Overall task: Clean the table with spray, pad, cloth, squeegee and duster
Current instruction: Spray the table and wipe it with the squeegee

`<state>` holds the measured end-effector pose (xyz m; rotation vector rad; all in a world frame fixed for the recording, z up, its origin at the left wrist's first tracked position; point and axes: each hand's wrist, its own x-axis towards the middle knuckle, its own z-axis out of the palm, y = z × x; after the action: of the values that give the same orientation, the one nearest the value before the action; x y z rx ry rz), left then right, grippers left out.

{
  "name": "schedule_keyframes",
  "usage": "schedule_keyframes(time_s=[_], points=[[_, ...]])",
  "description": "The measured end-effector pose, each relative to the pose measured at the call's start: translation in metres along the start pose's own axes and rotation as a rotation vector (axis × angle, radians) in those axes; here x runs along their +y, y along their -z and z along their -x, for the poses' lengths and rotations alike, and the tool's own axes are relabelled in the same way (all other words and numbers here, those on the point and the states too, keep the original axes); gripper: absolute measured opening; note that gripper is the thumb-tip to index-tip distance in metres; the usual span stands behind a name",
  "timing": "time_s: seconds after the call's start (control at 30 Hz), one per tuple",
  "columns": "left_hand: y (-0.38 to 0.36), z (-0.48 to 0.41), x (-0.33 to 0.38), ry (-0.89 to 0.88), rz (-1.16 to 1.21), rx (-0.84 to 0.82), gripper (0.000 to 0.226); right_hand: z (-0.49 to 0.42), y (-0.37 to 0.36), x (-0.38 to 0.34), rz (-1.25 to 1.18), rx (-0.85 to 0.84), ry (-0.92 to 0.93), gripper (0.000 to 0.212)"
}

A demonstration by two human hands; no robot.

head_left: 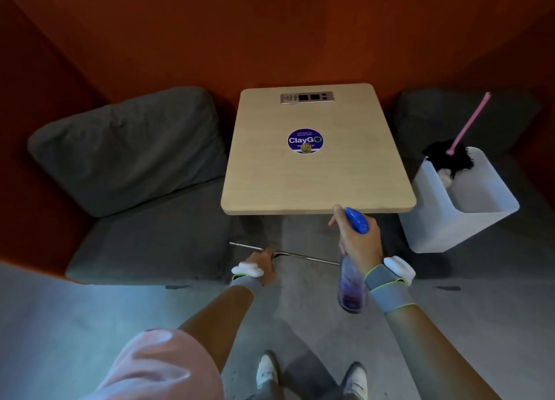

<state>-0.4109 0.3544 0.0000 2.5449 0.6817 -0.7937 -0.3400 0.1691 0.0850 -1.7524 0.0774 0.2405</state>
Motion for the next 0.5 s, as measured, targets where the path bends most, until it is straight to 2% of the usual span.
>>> schedule_keyframes(time_s=[0.27, 0.4, 0.5], points=[[0.016, 0.008, 0.089, -0.081, -0.050, 0.058, 0.037, -0.019, 0.044, 0.001, -0.035, -0.064, 0.035, 0.039], [0.048, 0.005, 0.119, -0.120, -0.225, 0.203, 0.013, -0.027, 0.071, -0.008, -0.044, -0.095, 0.079, 0.040], [0.083, 0.000, 0.140, -0.091, -0.074, 0.357, 0.034, -0.043, 0.093, -0.014, -0.014, -0.065, 0.119, 0.040]])
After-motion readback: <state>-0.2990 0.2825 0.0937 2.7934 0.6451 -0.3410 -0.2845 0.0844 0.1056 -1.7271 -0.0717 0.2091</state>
